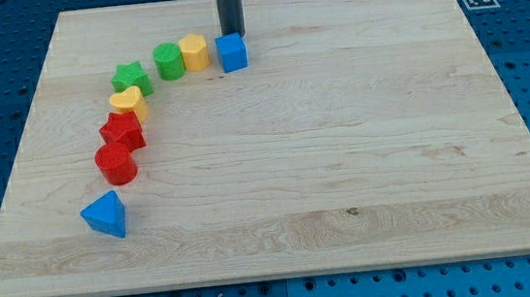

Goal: Slightly push the hexagon to down

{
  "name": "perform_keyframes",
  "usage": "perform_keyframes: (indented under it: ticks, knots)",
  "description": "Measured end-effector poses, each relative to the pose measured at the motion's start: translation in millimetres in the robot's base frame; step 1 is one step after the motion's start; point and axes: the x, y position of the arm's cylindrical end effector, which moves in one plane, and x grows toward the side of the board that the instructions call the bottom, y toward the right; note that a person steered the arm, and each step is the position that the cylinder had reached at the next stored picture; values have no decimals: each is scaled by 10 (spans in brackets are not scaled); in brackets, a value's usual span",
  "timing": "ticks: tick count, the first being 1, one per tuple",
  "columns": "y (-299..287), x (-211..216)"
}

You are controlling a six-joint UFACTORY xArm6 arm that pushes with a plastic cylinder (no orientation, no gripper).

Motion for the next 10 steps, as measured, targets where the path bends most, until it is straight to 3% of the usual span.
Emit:
perform_keyframes:
  ticks: [2, 4, 6, 9, 10]
  knots:
    - [0, 214]
    - [-199, -121]
    - [-477, -121]
    - [-495, 136]
    - [-495, 50]
